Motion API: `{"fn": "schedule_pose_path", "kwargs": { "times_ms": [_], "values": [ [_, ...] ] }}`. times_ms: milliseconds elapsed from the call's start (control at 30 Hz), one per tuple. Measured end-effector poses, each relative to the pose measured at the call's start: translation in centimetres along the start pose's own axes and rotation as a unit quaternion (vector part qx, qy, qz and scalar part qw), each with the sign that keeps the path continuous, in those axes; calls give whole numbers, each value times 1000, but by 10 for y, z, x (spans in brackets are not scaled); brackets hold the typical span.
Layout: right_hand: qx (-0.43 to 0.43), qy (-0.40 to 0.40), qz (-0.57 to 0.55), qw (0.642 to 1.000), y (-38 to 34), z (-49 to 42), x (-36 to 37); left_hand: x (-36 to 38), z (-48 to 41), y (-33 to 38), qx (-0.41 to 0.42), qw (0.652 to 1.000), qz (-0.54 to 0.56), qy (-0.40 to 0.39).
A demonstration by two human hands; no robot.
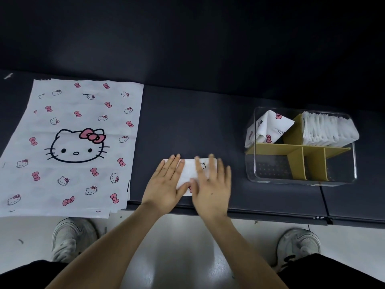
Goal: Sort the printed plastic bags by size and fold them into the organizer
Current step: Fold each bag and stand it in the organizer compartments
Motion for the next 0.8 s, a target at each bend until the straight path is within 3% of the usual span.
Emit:
{"fn": "schedule_pose_path", "kwargs": {
  "times_ms": [100,267,367,433,600,667,800],
  "values": [
    [-54,-89,19,994,3,5,18,-1,-1,0,6,1000,-2,5],
    [-11,-76,53,996,42,17,20,-3,-1,1,-10,1000,0,-5],
    [96,-41,13,994,37,16,5,-3,-1,2,-12,1000,-2,-8],
    [193,-9,-70,979,24,17,-7,0,0,4,-22,1000,1,0],
    [423,-117,-245,865,26,-2,-5,3,6,17,-93,995,46,8],
    [433,-150,-277,844,32,-10,-3,3,8,21,-101,993,59,5],
    [335,-121,-298,886,34,-17,-15,0,10,20,-117,988,100,4]
  ]
}}
Point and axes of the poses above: each hand's wrist, its own z-axis away from the middle knuckle, its own x-axis out of the palm, y = z × x, the point moved 3 cm from there along -z, towards the middle knuckle, and after that the axes turned 1 degree about z, right-handed, at the moved point
